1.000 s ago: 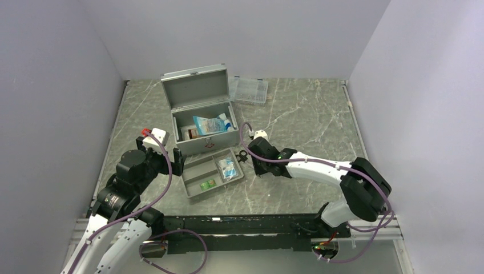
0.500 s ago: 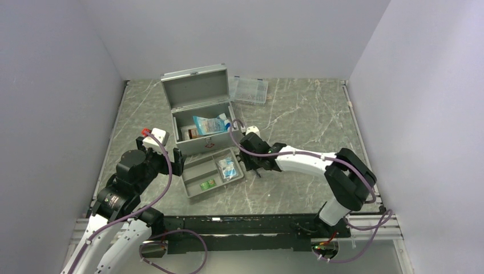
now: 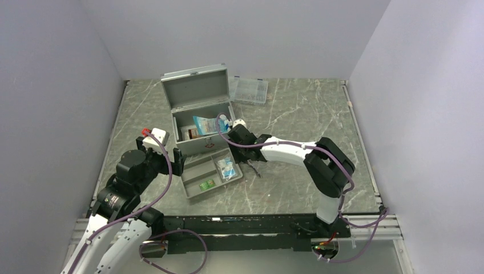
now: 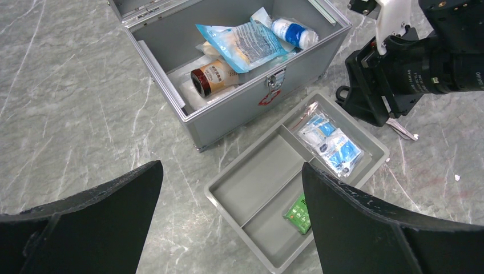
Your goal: Organize the medicine kit
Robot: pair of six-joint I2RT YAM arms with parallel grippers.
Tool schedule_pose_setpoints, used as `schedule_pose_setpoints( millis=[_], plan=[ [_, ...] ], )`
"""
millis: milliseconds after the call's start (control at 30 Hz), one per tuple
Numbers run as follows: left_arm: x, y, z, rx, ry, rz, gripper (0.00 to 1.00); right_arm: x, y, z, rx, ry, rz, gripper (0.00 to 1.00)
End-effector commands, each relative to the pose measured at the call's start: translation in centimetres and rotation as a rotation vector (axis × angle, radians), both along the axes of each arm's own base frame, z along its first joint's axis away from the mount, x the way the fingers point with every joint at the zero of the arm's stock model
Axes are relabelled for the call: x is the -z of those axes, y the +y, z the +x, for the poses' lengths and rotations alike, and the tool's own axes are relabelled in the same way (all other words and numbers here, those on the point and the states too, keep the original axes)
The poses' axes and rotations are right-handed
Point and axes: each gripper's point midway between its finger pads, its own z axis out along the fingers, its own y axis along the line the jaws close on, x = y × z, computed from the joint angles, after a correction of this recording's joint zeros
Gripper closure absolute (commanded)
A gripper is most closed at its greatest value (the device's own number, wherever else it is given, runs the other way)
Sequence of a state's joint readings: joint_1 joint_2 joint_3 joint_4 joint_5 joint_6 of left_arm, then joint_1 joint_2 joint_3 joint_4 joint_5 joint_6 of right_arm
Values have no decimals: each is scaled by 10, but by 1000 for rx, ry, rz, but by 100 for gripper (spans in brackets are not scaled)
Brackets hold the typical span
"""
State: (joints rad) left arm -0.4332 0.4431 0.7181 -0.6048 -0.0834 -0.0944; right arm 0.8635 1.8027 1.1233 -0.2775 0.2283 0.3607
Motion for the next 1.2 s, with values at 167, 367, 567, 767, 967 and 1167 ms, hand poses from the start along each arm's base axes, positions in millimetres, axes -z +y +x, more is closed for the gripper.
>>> schedule_pose_setpoints(
  millis=[167,367,567,767,967,1167],
  plan=[
    [-14,-2,2,-1,-34,-29,1,-10,34,7,-92,11,78,50],
    [-14,-2,2,0,-36,-31,1,-9,45,-2,-135,10,87,50],
    [-14,-2,2,0,-34,-29,2,-10,36,0,-108,-24,69,50],
    [-14,-2,2,1,-33,-28,1,-10,23,12,-85,-56,23,49],
    [-13,-2,2,1,-32,-27,1,-10,15,23,-76,-62,14,44],
    [-13,-2,2,0,-32,-27,1,-8,9,30,-67,-66,1,46]
  ],
)
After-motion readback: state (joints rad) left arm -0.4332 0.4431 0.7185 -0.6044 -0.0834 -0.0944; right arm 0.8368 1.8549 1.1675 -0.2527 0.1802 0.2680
